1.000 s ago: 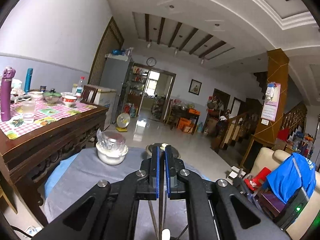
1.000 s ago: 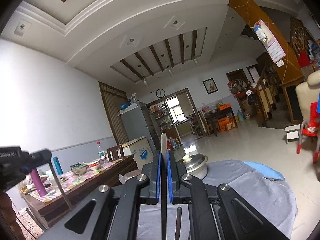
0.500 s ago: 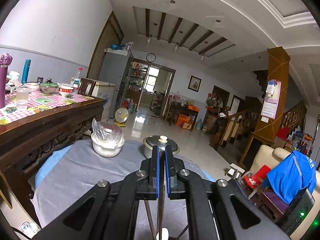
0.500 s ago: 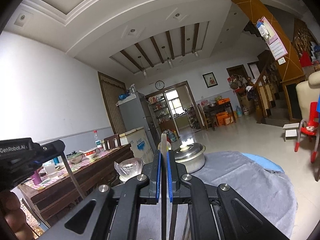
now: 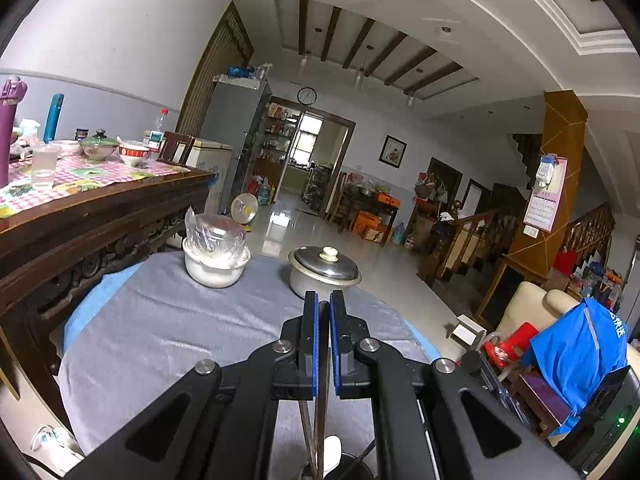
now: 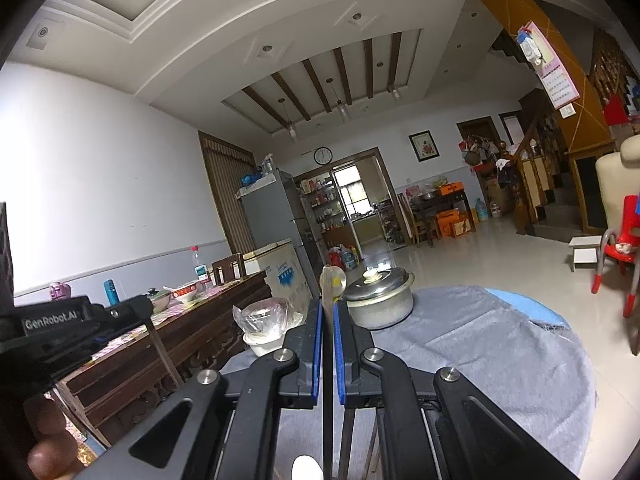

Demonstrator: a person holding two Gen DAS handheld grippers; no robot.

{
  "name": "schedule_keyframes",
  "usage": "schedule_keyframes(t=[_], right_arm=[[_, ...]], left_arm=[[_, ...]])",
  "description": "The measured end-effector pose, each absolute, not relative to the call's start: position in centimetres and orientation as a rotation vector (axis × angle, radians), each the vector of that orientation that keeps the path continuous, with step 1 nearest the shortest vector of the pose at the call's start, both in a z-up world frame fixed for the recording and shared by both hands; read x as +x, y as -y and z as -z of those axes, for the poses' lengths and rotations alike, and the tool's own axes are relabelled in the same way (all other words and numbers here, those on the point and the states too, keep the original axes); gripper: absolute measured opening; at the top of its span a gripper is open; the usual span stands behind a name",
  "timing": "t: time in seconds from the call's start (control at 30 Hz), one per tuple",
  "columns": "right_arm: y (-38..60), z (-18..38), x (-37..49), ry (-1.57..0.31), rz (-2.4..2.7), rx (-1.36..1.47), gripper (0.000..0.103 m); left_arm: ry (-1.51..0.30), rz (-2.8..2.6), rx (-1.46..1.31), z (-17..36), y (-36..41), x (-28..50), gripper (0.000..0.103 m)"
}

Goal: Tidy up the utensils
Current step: 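Lower both chopsticks upright into the dark cup and open both tools, then move both open tools to the last two chopsticks on the cloth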

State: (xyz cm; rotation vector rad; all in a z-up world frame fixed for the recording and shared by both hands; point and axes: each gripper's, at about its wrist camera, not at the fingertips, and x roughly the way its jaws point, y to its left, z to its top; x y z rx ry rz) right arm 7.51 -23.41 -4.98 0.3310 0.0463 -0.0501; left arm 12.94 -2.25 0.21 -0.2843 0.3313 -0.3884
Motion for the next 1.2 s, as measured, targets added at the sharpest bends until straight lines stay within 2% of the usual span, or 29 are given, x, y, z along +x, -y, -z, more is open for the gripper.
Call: schedule_keyframes(t=[0.37,0.53,0.6,0.67,0.73,0.77,0.8,0.93,1.07,1.2], right_arm=[[23.4,4.8,7.2,-0.057,0.039,0.335,0.007],[23.5,4.7,7.4,-0.078,0.024,0.357,0.010],[23.7,4.9,7.5,-0.097,0.020,0.369,0.010],[24.2,4.9,7.5,-0.105,0.023,0.388,0.013],[25.0,5.0,7.2,-0.105,0.018,0.426,0.038],[25.2,5.0,7.0,-0.098,0.023,0.440,0.052],[25.6,5.0,6.7,-0.082,0.037,0.452,0.055],[26.2,4.6,6.3,-0.070,0.078,0.445,0.055],[27.3,4.8,6.2,-0.086,0.113,0.464,0.055],[27.9,5.1,6.1,-0.112,0.132,0.483,0.055]], left_arm=[[-0.341,0.392,-0.273,-0.1,2.3,13.1,0.005],[-0.377,0.410,-0.234,0.4,3.0,13.3,0.005],[-0.393,0.400,-0.205,0.6,3.4,13.3,0.010],[-0.406,0.402,-0.189,0.8,3.6,13.3,0.028],[-0.412,0.384,-0.171,1.0,3.6,13.2,0.042],[-0.409,0.375,-0.166,1.1,3.4,13.2,0.042],[-0.409,0.370,-0.161,1.2,3.3,13.1,0.042],[-0.419,0.328,-0.132,1.3,2.8,13.0,0.046],[-0.437,0.269,-0.104,1.6,2.4,13.1,0.054],[-0.441,0.208,-0.049,1.8,2.4,12.9,0.057]])
